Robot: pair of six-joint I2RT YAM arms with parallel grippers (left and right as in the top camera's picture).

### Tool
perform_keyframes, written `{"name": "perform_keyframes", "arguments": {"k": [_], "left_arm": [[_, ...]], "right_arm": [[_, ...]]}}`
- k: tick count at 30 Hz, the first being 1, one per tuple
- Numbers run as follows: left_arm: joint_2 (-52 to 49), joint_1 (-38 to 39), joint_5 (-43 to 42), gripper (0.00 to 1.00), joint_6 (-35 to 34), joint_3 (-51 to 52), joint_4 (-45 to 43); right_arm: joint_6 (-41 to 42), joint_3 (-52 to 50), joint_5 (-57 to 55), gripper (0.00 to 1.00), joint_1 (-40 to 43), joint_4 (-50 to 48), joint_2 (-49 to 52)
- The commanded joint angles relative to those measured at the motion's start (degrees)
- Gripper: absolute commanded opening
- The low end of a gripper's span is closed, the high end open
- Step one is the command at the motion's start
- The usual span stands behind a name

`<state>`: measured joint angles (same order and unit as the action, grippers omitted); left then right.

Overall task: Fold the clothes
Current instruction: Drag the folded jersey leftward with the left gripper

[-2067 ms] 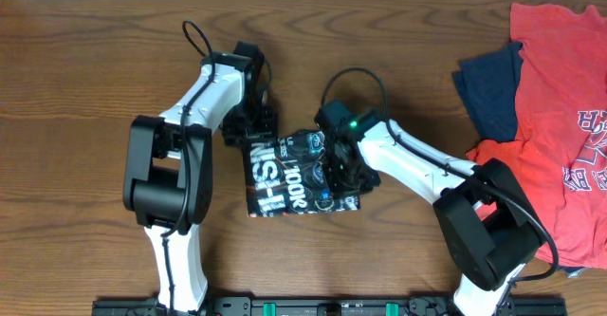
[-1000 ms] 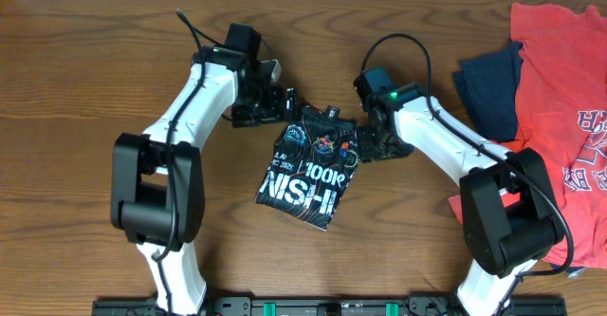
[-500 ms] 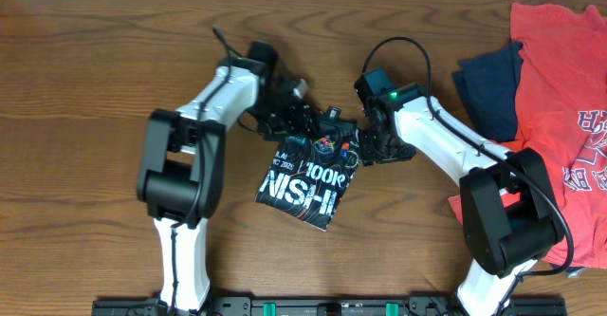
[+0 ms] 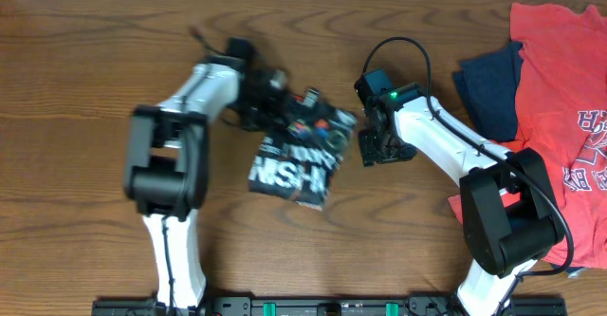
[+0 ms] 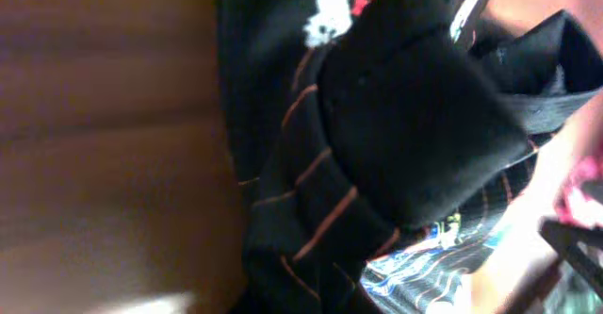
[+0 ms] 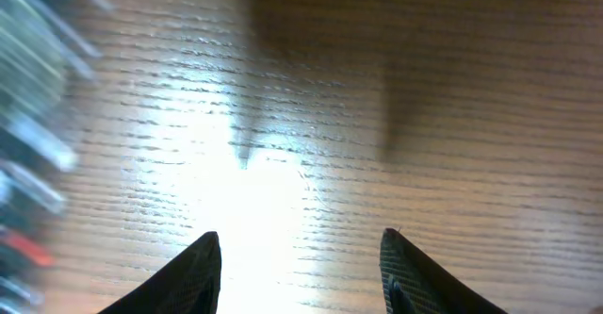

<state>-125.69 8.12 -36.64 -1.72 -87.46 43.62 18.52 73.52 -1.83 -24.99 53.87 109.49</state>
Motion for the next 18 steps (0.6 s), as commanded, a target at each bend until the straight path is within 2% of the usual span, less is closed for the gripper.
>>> {"name": "perform_keyframes", "arguments": {"k": [1, 11, 13, 14, 15, 17, 18], "left_arm": [[4.4, -9.4, 9.0, 0.06, -4.0, -1.2, 0.0], [7.7, -36.6, 10.4, 0.07, -9.8, -0.9, -0.1], [7.7, -40.4, 10.4, 0.12, -9.8, -0.9, 0.4], [7.7, -41.8, 10.4, 0.17, -9.8, -0.9, 0.7], [7.7, -43.2, 10.4, 0.29, -9.8, -0.9, 0.9], [7.7, -45.3, 10.4, 0.65, -9.8, -0.9, 1.1], [7.7, -46.1, 10.4, 0.90, -9.8, -0.9, 1.1]], "right_arm": [[-0.8, 0.7, -1.4, 0.53, 0.4, 0.3, 0.2], [-0.8, 0.7, -2.3, 0.53, 0.6, 0.6, 0.2], [-0.8, 0.7, -2.3, 0.54, 0.6, 0.5, 0.2], [-0.8, 0.7, -2.3, 0.54, 0.6, 0.3, 0.2], [-0.8, 0.7, -2.3, 0.54, 0.6, 0.1, 0.2], [-0.8, 0.7, -2.3, 0.55, 0.6, -0.3, 0.2], [-0.8, 0.7, -2.3, 0.55, 0.6, -0.5, 0.2]]}}
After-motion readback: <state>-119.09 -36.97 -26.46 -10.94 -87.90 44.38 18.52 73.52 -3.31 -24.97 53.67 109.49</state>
